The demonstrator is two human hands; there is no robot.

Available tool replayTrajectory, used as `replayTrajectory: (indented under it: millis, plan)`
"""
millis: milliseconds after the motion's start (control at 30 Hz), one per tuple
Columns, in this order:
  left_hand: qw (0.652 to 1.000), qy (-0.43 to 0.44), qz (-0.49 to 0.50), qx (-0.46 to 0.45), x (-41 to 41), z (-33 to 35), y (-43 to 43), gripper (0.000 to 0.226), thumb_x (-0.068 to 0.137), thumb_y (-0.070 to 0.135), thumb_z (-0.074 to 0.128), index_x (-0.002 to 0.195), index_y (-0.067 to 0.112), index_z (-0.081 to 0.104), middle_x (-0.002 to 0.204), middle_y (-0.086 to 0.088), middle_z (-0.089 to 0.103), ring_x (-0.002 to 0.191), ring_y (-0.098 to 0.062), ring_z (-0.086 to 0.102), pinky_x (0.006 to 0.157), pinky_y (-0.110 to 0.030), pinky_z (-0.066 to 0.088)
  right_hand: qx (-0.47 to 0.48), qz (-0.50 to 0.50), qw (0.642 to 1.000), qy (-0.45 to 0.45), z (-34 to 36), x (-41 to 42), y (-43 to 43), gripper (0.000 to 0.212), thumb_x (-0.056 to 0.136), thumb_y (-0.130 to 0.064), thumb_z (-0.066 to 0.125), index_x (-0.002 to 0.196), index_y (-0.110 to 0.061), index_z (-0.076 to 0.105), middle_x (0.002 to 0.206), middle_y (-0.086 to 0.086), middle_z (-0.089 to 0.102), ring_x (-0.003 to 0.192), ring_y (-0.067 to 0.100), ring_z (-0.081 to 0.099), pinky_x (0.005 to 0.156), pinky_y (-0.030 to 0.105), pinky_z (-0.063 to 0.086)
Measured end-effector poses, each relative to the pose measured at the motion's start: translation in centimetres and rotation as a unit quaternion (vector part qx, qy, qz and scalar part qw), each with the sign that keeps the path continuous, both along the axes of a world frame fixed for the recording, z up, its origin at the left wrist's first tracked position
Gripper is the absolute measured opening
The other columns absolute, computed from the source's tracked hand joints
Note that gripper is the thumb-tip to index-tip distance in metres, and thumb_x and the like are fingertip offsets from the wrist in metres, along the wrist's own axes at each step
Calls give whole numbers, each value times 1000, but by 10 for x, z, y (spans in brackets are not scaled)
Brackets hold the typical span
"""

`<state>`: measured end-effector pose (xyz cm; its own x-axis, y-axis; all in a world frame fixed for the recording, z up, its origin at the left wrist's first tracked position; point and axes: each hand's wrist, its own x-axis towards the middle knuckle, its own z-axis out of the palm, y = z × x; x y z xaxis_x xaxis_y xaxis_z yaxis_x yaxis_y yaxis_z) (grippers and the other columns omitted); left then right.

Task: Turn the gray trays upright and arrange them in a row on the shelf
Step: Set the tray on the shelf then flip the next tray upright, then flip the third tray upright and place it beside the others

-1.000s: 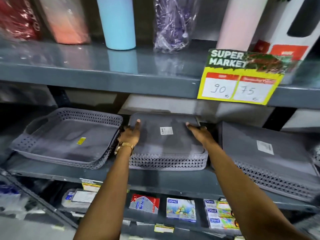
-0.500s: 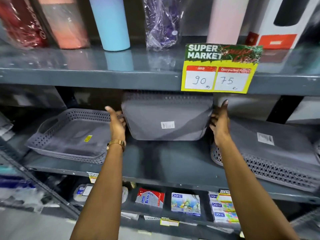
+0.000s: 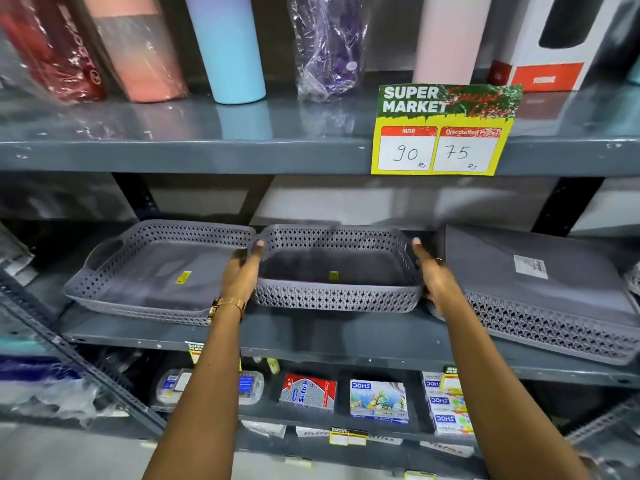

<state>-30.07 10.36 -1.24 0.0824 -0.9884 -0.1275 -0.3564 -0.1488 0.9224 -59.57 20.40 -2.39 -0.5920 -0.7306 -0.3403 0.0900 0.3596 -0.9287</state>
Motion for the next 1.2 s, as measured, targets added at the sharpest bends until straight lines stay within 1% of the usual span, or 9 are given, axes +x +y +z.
replayTrajectory:
  millis: [133,200,333,467,533,700,900,1067,1200]
  plan:
    - [989,-141,-30,-18,2,-13,4,52,86,43,65,118,4,57,114,-21,68,104,-39,63,91,-47,52,14,42,998,41,-10,9,1,81,85,-64,55,140,-6,46,145,16,48,131,36,46,110,46,34]
    - [977,-206,-36,-32,1,-19,12,53,86,43,64,117,2,55,119,-23,64,106,-43,61,93,-49,51,31,49,997,49,-19,13,3,75,88,-55,58,142,-5,45,144,16,49,131,35,46,105,40,35]
    - [930,-351,-37,-105,-9,-25,29,59,87,37,63,128,-2,48,135,-29,41,118,-48,47,99,-49,42,36,81,994,65,-19,23,11,56,89,-42,64,130,-5,53,126,12,59,104,27,53,85,31,36]
    - [883,-429,-41,-187,-26,-26,36,65,84,39,63,136,5,44,148,-29,30,136,-47,29,113,-51,29,14,71,994,79,-10,21,17,51,89,-38,66,126,-8,50,115,6,56,102,24,53,88,33,41]
    - [875,-432,-54,-211,-42,-19,37,70,84,41,61,141,7,41,154,-28,23,143,-46,20,119,-52,18,-13,75,994,77,-4,16,18,48,85,-43,68,118,-13,54,117,5,60,108,25,57,98,39,45]
    - [876,-392,-126,-252,-106,5,43,70,88,41,56,146,9,34,158,-24,19,148,-40,13,121,-50,12,-71,33,992,101,23,-15,27,57,89,-36,67,136,-8,51,132,10,58,124,28,54,108,43,42]
    - [901,-270,-213,-263,-206,9,64,67,91,37,57,146,9,34,155,-14,32,146,-29,24,120,-37,24,-68,-31,980,185,41,-83,50,49,93,-34,62,129,-2,52,118,10,61,102,25,57,83,29,41]
    - [920,-215,-251,-209,-295,2,85,67,89,37,61,144,7,37,152,-15,35,143,-32,29,118,-38,24,143,-35,940,308,14,-187,65,84,75,-70,51,132,-10,56,143,20,49,136,39,40,114,47,30]
    - [931,-230,-259,-116,-339,-10,85,74,84,52,59,145,17,37,150,-13,40,137,-37,39,113,-43,35,258,-47,910,322,-41,-288,67,131,33,-97,32,136,-19,53,148,19,44,135,44,41,109,58,33]
